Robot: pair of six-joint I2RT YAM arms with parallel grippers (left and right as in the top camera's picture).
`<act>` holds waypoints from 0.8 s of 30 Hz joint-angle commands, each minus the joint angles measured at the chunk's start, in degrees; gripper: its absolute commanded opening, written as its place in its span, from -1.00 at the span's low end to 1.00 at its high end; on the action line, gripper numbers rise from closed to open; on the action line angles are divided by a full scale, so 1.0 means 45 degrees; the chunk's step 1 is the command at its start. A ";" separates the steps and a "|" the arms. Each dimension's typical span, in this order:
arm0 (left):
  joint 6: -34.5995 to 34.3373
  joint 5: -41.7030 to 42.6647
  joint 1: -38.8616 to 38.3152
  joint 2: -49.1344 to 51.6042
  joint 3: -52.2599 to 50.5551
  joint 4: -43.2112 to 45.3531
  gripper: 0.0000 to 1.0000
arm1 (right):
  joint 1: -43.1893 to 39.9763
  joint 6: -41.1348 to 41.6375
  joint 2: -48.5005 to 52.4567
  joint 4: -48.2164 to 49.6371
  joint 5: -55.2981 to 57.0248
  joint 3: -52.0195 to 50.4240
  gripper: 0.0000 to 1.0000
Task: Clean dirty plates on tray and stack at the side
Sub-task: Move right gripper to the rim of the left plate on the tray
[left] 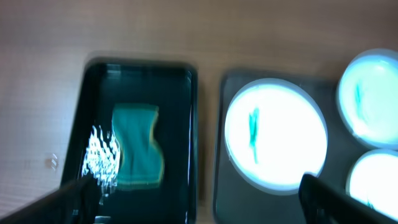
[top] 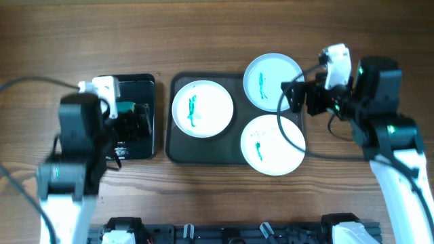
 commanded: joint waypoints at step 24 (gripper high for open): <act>-0.2399 0.0393 -0.0073 0.6300 0.2594 -0.0923 1.00 | 0.3604 0.5882 0.5003 -0.0180 0.1151 0.0908 0.18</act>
